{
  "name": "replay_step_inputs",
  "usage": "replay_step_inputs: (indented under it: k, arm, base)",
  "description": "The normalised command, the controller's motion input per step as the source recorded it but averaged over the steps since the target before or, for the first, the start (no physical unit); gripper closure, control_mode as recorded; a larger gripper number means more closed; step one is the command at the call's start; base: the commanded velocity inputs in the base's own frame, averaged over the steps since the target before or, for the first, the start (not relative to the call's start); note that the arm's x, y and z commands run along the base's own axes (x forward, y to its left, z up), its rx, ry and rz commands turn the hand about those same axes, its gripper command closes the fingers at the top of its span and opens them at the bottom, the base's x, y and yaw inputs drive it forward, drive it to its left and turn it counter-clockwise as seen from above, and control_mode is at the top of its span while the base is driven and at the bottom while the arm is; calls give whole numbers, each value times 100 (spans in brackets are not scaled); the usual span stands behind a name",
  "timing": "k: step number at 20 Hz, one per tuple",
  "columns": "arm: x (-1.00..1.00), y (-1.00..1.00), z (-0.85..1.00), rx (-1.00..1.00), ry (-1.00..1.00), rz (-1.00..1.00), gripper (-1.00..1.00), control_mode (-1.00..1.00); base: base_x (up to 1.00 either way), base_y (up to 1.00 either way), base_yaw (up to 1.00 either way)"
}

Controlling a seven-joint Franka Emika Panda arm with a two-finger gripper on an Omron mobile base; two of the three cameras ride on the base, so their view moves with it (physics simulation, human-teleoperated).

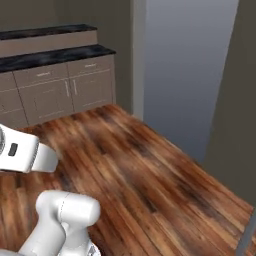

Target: Pick up the tangerine and banana from the fridge and place one fruit on each plate on the dining counter.

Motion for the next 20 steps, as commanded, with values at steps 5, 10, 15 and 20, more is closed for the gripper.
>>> replay_step_inputs:
  k: [5,10,15,20]
  arm:
    - [0,0,0,0,0,0,100,100]
    - [0,0,0,0,0,0,100,100]
    - [0,0,0,0,0,0,100,100]
    - [0,0,0,0,0,0,100,100]
  base:
    - [47,50,50]
    - [52,48,49]
    - [70,14,57]
    - [90,0,57]
